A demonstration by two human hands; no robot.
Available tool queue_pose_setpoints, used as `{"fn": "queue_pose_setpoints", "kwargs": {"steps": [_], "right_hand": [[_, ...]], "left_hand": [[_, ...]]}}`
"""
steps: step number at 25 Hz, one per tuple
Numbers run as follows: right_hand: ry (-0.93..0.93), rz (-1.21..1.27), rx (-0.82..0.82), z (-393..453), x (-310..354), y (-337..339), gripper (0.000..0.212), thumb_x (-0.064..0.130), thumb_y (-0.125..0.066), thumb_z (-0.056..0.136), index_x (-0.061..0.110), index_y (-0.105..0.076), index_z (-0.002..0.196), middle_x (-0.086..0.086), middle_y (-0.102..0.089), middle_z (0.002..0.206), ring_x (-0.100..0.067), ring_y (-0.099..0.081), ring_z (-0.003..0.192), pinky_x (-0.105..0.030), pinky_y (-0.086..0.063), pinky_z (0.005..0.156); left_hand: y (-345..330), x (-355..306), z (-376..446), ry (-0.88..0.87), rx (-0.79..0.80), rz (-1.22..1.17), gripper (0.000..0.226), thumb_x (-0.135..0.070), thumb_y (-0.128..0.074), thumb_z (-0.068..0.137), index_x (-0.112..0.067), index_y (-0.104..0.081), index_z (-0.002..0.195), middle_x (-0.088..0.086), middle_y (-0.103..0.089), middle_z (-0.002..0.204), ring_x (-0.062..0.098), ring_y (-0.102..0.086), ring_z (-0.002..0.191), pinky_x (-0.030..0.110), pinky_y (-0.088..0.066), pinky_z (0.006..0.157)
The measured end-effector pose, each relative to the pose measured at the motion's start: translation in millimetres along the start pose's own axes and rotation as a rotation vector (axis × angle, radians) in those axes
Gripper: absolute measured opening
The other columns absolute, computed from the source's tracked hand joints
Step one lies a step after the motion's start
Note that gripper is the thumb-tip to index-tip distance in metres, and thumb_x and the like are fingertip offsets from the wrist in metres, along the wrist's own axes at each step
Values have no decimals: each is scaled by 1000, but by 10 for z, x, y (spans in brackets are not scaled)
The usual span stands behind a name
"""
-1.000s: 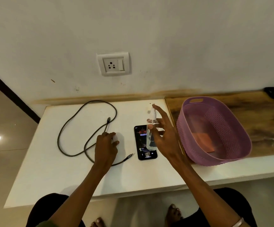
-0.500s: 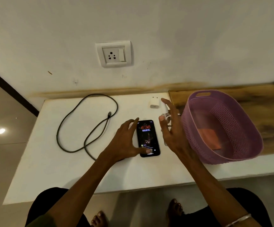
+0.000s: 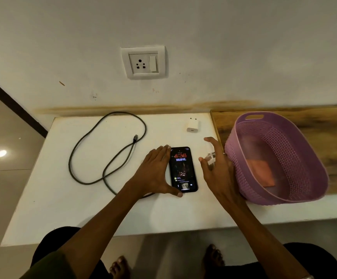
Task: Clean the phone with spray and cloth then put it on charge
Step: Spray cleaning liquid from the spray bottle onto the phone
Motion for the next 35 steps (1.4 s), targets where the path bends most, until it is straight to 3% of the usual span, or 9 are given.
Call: {"fn": "queue_pose_setpoints", "kwargs": {"steps": [4,8,10,17,21,24,27,31,35], "right_hand": [[-43,-110,-78,-63,4,60,55,21,-67,87,30,-42,135,-4,-63,102,-13,-59,84,-34,-60,78],[-74,-63,-59,-88,14,98,55,27,-65,89,28,-39,137,-5,-58,126,-26,-61,108,-41,-55,93],[-77,-85,-53,-146,17,160,58,31,-64,88,30,-36,139,-2,-58,128,-23,-63,106,-40,-56,92],[-97,-85,-45,-435,-55,256,56,27,-67,87,34,-38,135,15,-51,101,-10,-58,83,-28,-52,81],[-196,-96,-49,-497,-155,280,49,23,-66,89,23,-45,133,2,-59,95,-15,-60,83,-29,-51,86],[-112,-107,-61,-524,-62,340,54,25,-67,87,34,-39,132,8,-57,91,-12,-61,78,-27,-53,76],[-91,-52,-70,-486,11,370,59,30,-66,87,36,-32,136,4,-62,102,-10,-62,83,-26,-56,74],[-52,62,-55,-395,108,348,62,28,-63,90,34,-28,141,12,-51,117,13,-56,94,3,-42,64],[-21,158,-46,-310,181,286,62,20,-57,94,31,-26,146,16,-42,128,28,-42,105,11,-33,72]], "left_hand": [[5,-14,25,-6,0,7,148,-93,-61,45,-18,4,155,4,-2,165,20,1,152,37,3,122],[-5,42,37,16,22,23,150,-96,-57,44,-18,6,155,4,0,165,21,2,152,41,0,124],[-11,34,32,18,27,29,151,-97,-56,43,-17,8,155,4,2,165,20,3,152,41,0,124],[5,11,13,19,23,14,151,-96,-56,43,-16,7,155,4,1,165,20,2,152,39,0,123],[8,1,8,25,22,19,150,-95,-57,44,-16,6,155,4,0,165,20,1,152,39,0,124],[26,-18,-44,22,-8,1,148,-95,-57,46,-15,3,156,3,-3,165,19,0,152,38,-1,124],[193,27,-107,63,-87,-60,134,-86,-63,57,-16,-6,156,2,-12,164,21,-6,152,41,-6,124],[541,292,-210,165,-294,-157,86,-48,-83,69,-16,-49,142,5,-53,143,25,-44,135,34,-28,112],[582,490,-333,283,-212,-258,55,-22,-89,68,-17,-69,119,6,-63,118,18,-59,102,27,-46,90]]}}
Point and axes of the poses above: each hand's wrist, its own z-axis towards the middle knuckle, its own y-axis out of the back of the hand, x = y × z, the point moved 5 cm from there along z, towards the middle knuckle
